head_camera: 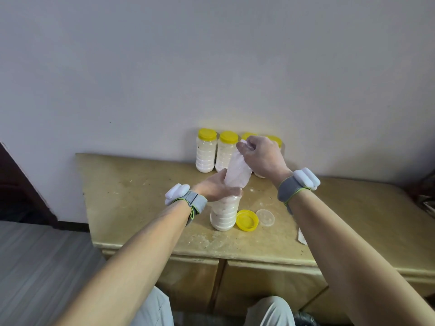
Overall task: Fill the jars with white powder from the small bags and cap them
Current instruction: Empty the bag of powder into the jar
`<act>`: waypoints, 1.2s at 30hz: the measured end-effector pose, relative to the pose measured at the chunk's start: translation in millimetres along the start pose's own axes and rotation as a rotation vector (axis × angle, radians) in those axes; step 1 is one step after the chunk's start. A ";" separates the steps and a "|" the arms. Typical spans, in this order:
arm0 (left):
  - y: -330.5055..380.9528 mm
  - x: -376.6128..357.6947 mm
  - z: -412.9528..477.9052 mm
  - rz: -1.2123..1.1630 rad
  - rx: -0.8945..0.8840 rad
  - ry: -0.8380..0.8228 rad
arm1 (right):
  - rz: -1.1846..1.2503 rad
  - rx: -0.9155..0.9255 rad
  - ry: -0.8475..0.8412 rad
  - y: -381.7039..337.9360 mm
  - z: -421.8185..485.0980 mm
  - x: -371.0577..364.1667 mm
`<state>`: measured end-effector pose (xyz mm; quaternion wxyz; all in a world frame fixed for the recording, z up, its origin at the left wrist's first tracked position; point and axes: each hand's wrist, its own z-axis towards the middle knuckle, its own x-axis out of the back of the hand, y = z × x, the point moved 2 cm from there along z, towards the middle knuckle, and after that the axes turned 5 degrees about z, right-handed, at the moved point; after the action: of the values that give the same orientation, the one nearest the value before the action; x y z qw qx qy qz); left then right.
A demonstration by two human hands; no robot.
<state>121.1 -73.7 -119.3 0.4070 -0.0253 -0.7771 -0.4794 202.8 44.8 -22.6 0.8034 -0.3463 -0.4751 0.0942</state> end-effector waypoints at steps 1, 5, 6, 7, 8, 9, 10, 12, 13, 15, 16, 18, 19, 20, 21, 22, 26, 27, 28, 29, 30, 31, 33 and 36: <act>-0.5 0.1 0.3 0.001 0.002 -0.001 | -0.008 0.007 0.001 0.1 1.2 -0.5; -3.3 -0.4 2.7 -0.007 0.005 0.001 | 0.002 0.012 -0.004 -4.1 5.7 -0.1; -3.7 -0.6 3.0 -0.005 0.007 -0.003 | -0.019 0.008 0.000 -5.2 6.6 0.2; -4.4 -0.7 4.2 -0.001 0.005 -0.004 | -0.049 0.005 0.004 -6.1 6.9 1.0; -5.0 -0.8 5.0 0.003 0.005 -0.005 | -0.073 0.004 0.008 -6.6 7.8 1.6; -6.0 -0.9 6.1 0.003 0.005 -0.003 | -0.091 0.003 0.007 -6.7 8.0 2.0; -5.1 -0.6 5.2 0.002 0.005 -0.003 | -0.094 0.002 -0.005 -6.8 8.1 2.3; -5.0 -0.4 5.2 -0.001 0.001 -0.002 | -0.048 0.009 -0.024 -6.4 7.8 1.4; -4.5 -0.4 4.7 -0.004 -0.003 0.000 | -0.038 0.015 -0.022 -6.3 7.5 1.2; -5.4 -1.4 5.3 -0.025 -0.017 -0.009 | -0.043 0.013 -0.009 -6.0 7.7 0.2; -6.0 -2.0 5.4 -0.035 -0.025 -0.014 | -0.046 0.006 -0.002 -5.7 8.0 -0.1; -8.0 -2.8 7.0 -0.042 -0.025 -0.015 | -0.046 0.008 0.002 -5.6 8.9 0.1; -8.0 -2.5 7.2 -0.038 -0.025 -0.013 | -0.046 0.016 -0.008 -5.4 9.1 -0.5; -6.9 -1.8 6.3 -0.034 -0.022 -0.011 | -0.035 0.027 -0.023 -5.2 9.1 -0.6; -6.0 -1.2 6.2 -0.030 -0.023 -0.010 | -0.015 0.038 -0.042 -5.3 9.0 -0.8; -5.3 -0.6 5.6 -0.029 -0.027 -0.008 | 0.006 0.039 -0.055 -6.0 8.8 -0.8; -4.9 -1.2 4.7 -0.057 -0.056 -0.018 | 0.032 -0.006 -0.056 -5.2 10.1 0.9; -5.0 -1.6 5.0 -0.062 -0.057 -0.019 | 0.037 -0.016 -0.049 -4.6 10.5 1.8; -5.2 -1.9 5.0 -0.062 -0.056 -0.018 | 0.033 -0.018 -0.039 -3.8 10.3 2.2; -5.0 -1.8 5.1 -0.060 -0.052 -0.015 | 0.027 -0.014 -0.034 -3.2 10.0 1.8; -5.0 -1.6 5.3 -0.053 -0.042 -0.009 | 0.024 -0.005 -0.038 -2.0 10.1 1.2; -5.3 -1.2 5.4 -0.046 -0.033 -0.004 | 0.026 0.011 -0.044 -1.9 9.6 0.9; -6.2 -0.8 5.9 -0.042 -0.026 0.000 | 0.047 0.019 -0.048 -1.3 8.5 1.5; -6.4 -2.1 6.0 -0.050 -0.037 -0.010 | 0.058 -0.032 -0.019 -1.8 7.2 5.3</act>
<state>116.1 -71.8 -126.6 0.3904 -0.0157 -0.7705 -0.5036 199.4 49.4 -15.6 0.7902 -0.3718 -0.4739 0.1130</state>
